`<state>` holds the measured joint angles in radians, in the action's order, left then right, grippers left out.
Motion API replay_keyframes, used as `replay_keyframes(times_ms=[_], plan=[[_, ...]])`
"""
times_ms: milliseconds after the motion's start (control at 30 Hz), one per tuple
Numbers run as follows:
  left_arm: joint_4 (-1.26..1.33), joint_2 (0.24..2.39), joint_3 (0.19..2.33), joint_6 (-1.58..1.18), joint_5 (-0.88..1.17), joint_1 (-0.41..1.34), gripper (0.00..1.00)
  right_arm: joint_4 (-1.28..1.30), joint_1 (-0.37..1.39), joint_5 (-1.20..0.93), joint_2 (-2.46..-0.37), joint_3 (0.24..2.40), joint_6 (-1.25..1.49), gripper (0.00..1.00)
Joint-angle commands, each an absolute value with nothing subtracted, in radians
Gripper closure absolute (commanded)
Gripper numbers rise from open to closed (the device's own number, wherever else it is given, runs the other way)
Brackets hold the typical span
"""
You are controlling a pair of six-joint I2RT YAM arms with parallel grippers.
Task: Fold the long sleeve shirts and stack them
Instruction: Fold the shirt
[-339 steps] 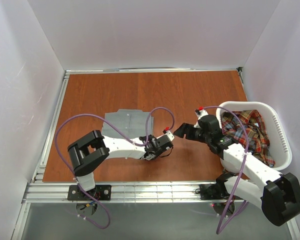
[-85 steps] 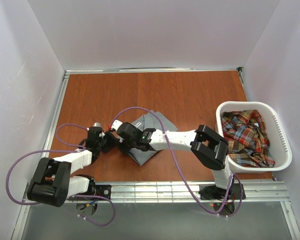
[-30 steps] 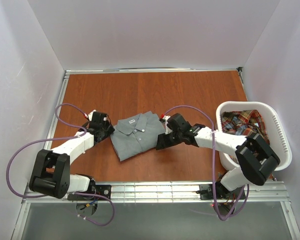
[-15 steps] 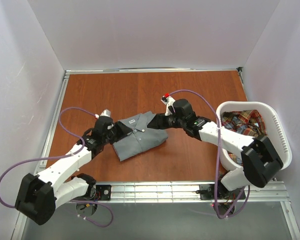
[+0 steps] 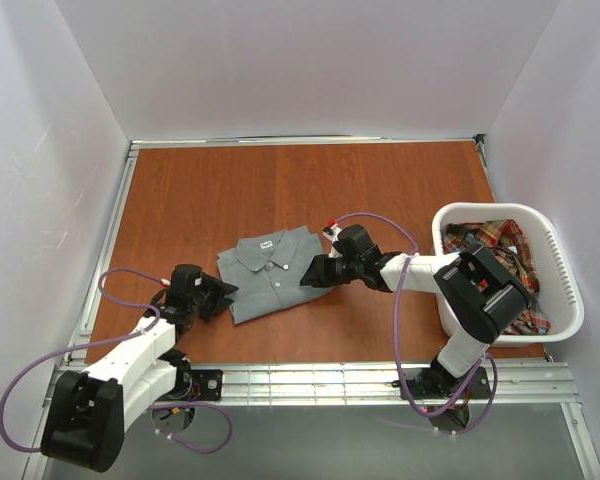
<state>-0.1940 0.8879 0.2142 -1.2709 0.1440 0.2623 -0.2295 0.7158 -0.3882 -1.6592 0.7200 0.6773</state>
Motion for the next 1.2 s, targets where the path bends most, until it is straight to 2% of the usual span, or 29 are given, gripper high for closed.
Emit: replay_keyframes(times_ms=[0,200,300,400,433,533,600,800,1000,1167], plan=[[-0.253,0.975,0.251,-1.208,0.100,0.212,0.62,-0.264,0.733,-0.391,-1.652,0.689,0.719,0.55],[-0.166,1.267,0.466,-1.007,0.121,0.132,0.61,-0.268,0.853,-0.357,-1.602,0.733,0.761,0.55],[-0.187,1.356,0.600,-0.881,0.110,0.123,0.57,-0.267,0.871,-0.299,-1.534,0.747,0.770,0.55],[-0.210,1.289,0.658,-0.813,0.152,0.126,0.46,-0.267,0.830,-0.255,-1.453,0.755,0.726,0.54],[-0.221,1.258,0.658,-0.795,0.155,0.129,0.38,-0.268,0.793,-0.265,-1.427,0.755,0.716,0.54],[-0.273,1.126,0.654,-0.781,0.155,0.172,0.25,-0.296,0.721,-0.336,-1.425,0.770,0.686,0.54],[-0.281,1.057,0.626,-0.795,0.178,0.222,0.25,-0.331,0.697,-0.368,-1.440,0.784,0.680,0.54],[-0.247,1.071,0.487,-0.906,0.126,0.268,0.36,-0.520,0.686,-0.437,-1.580,0.764,0.706,0.55],[-0.127,1.198,0.356,-0.995,0.169,0.163,0.41,-0.655,0.623,-0.454,-1.739,0.689,0.739,0.58],[-0.104,1.204,0.359,-0.970,0.156,0.135,0.42,-0.672,0.578,-0.454,-1.775,0.663,0.698,0.58]])
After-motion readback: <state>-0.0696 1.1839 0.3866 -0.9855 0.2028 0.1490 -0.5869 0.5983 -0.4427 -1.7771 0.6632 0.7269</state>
